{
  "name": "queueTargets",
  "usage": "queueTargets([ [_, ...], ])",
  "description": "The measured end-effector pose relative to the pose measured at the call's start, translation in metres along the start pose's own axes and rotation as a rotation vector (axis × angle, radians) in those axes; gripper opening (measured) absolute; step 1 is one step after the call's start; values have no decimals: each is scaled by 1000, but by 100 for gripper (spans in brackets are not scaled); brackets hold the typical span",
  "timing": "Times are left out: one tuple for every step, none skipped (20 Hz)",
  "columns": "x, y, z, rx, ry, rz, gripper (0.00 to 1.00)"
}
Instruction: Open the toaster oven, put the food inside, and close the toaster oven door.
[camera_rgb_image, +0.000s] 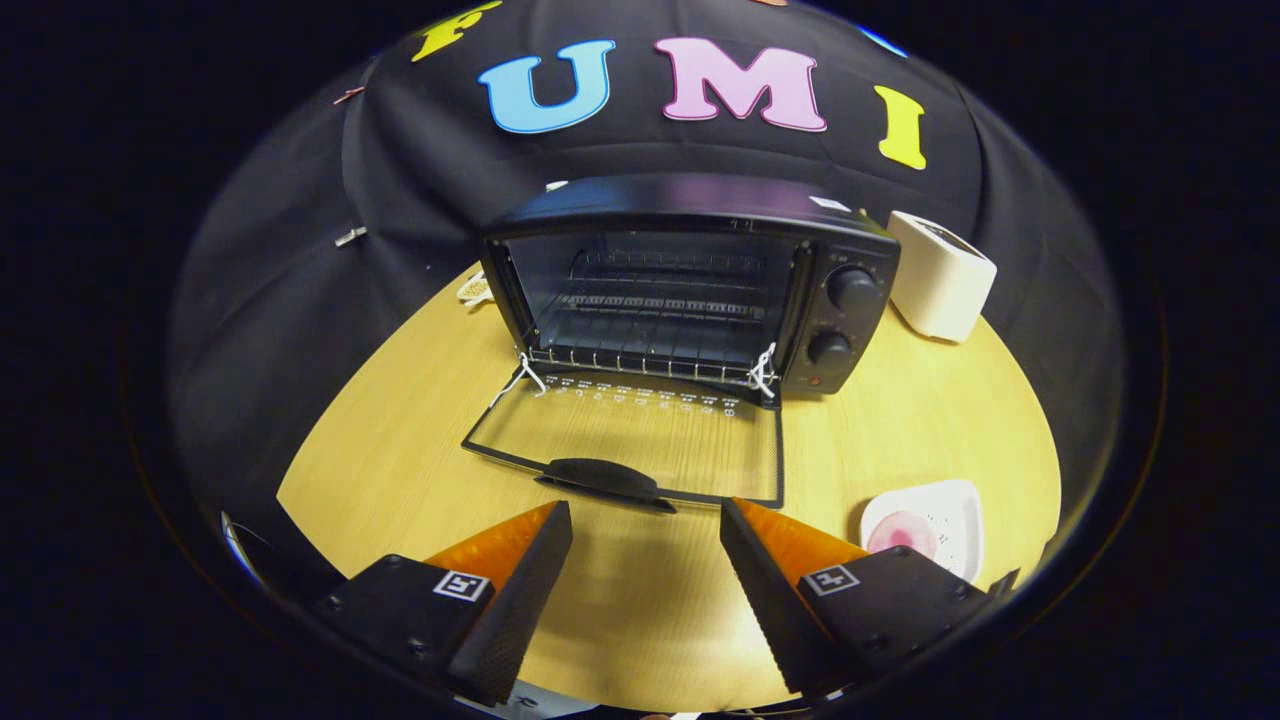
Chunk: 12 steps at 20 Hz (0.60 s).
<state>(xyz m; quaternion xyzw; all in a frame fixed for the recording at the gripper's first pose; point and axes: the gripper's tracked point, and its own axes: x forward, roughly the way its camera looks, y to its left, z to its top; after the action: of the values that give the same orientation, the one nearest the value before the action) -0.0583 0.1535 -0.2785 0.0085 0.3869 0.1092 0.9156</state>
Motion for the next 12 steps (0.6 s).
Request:
queueTargets([
  [-7, -8, 6, -11, -14, 6, 97],
  [-14, -18, 11, -21, -28, 8, 97],
  [-21, -28, 15, -28, -41, 10, 97],
  [-27, -39, 20, -35, -54, 13, 97],
  [-32, -50, 23, -42, -63, 18, 97],
  [-36, -64, 24, -47, -62, 18, 97],
  [-38, -79, 24, -44, -53, 17, 97],
  [-42, -94, 25, -34, -48, 10, 97],
  [-45, -110, 27, -17, -49, 2, 98],
  [-48, -124, 28, 2, -48, -5, 97],
  [-50, -139, 29, 22, -44, -13, 97],
  [-50, -154, 27, 42, -35, -17, 97],
])
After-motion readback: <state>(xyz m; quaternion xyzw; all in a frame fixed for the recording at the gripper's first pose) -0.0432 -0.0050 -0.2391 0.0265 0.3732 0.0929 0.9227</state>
